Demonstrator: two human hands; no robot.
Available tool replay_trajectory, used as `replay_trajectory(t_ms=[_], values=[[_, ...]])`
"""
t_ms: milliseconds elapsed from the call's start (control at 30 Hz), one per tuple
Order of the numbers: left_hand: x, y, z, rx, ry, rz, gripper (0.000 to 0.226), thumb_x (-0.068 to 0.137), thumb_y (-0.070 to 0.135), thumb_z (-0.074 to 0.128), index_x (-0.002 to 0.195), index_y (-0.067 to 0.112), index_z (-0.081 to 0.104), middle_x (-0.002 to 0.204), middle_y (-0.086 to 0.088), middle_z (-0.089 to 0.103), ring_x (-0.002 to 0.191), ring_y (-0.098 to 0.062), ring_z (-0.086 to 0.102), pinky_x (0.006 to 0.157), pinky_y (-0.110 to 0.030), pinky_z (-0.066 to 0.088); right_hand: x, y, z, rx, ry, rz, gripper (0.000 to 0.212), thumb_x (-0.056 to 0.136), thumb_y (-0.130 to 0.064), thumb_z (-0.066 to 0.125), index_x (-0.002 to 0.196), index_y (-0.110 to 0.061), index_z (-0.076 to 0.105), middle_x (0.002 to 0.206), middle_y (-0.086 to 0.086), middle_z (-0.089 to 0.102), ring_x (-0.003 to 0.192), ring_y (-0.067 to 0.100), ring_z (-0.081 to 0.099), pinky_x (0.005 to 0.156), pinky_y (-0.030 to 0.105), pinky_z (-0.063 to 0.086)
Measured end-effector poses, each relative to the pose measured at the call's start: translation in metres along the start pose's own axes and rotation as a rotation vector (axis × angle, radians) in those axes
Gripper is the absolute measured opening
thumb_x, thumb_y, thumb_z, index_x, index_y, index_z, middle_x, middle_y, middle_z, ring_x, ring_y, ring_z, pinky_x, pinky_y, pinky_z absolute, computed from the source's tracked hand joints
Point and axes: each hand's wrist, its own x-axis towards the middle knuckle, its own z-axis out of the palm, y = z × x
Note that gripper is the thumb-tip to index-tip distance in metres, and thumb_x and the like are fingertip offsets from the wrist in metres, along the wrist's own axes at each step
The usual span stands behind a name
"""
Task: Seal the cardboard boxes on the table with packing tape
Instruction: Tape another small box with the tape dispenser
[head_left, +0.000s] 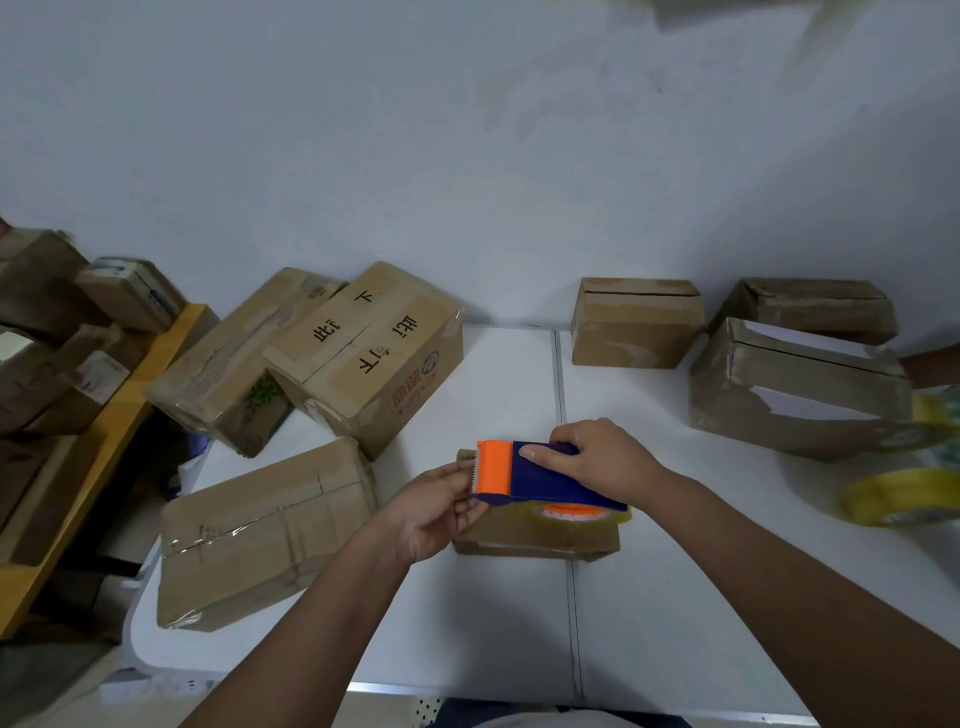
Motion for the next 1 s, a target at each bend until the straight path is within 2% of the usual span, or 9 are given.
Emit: replay_trajectory(t_ms=[100,300,400,533,600,800,1000], values=[[0.001,0.0,-0.001,0.018,0.002,0.009,0.015,0.094,0.012,0.063,0.109,0.008,0.063,0.101,-0.014,0.072,0.091,-0.017,0.069,0.063,-0.021,0.059,0.0,0.0,-0.001,-0.003,-0.005,0.002,0.041,0.088,-0.065,0.05,0.098,-0.026,0.059,0.081,-0.018,0.061,0.076,0.007,0.063,0.067,0.018,0.048],[-0.004,0.005,-0.012,0.024,-0.028,0.033,0.017,0.094,0.011,0.062,0.107,0.002,0.067,0.109,-0.018,0.068,0.101,-0.021,0.065,0.069,-0.022,0.06,0.001,0.002,-0.001,-0.008,-0.005,0.017,0.044,0.088,-0.064,0.051,0.105,-0.025,0.061,0.093,-0.013,0.067,0.079,0.008,0.064,0.071,0.02,0.052],[-0.008,0.005,-0.015,-0.038,-0.074,0.016,0.026,0.086,0.011,0.067,0.11,0.0,0.067,0.11,-0.019,0.068,0.098,-0.02,0.066,0.071,-0.023,0.06,0.002,0.001,-0.002,-0.009,-0.013,0.018,0.043,0.088,-0.064,0.05,0.104,-0.025,0.06,0.093,-0.012,0.067,0.077,0.008,0.064,0.07,0.02,0.051],[-0.009,-0.001,-0.012,-0.145,-0.105,0.002,0.029,0.074,0.012,0.07,0.102,0.002,0.071,0.103,-0.017,0.07,0.09,-0.018,0.068,0.067,-0.022,0.06,0.001,0.001,-0.004,-0.011,-0.02,0.017,0.045,0.088,-0.064,0.049,0.106,-0.024,0.061,0.097,-0.009,0.069,0.08,0.01,0.065,0.073,0.022,0.054],[-0.009,-0.005,-0.01,-0.178,-0.12,0.009,0.029,0.076,0.012,0.07,0.103,0.003,0.07,0.1,-0.015,0.071,0.085,-0.016,0.069,0.065,-0.022,0.059,-0.001,0.002,-0.005,-0.006,-0.022,0.013,0.047,0.088,-0.064,0.047,0.106,-0.023,0.061,0.097,-0.008,0.069,0.08,0.01,0.065,0.073,0.022,0.054],[-0.007,-0.012,-0.006,-0.25,-0.153,0.013,0.037,0.078,0.009,0.068,0.115,0.005,0.066,0.107,-0.017,0.069,0.089,-0.017,0.069,0.066,-0.022,0.06,-0.006,0.007,-0.009,0.043,-0.023,-0.01,0.045,0.087,-0.064,0.046,0.101,-0.024,0.061,0.091,-0.01,0.068,0.078,0.009,0.065,0.067,0.019,0.049],[-0.005,-0.01,0.004,-0.207,-0.141,0.028,0.022,0.094,-0.008,0.054,0.106,0.005,0.066,0.095,-0.017,0.071,0.079,-0.017,0.069,0.061,-0.022,0.058,-0.01,0.01,-0.013,0.081,-0.037,-0.029,0.059,0.079,-0.07,0.04,0.105,-0.022,0.062,0.093,-0.01,0.069,0.078,0.008,0.066,0.066,0.016,0.049]])
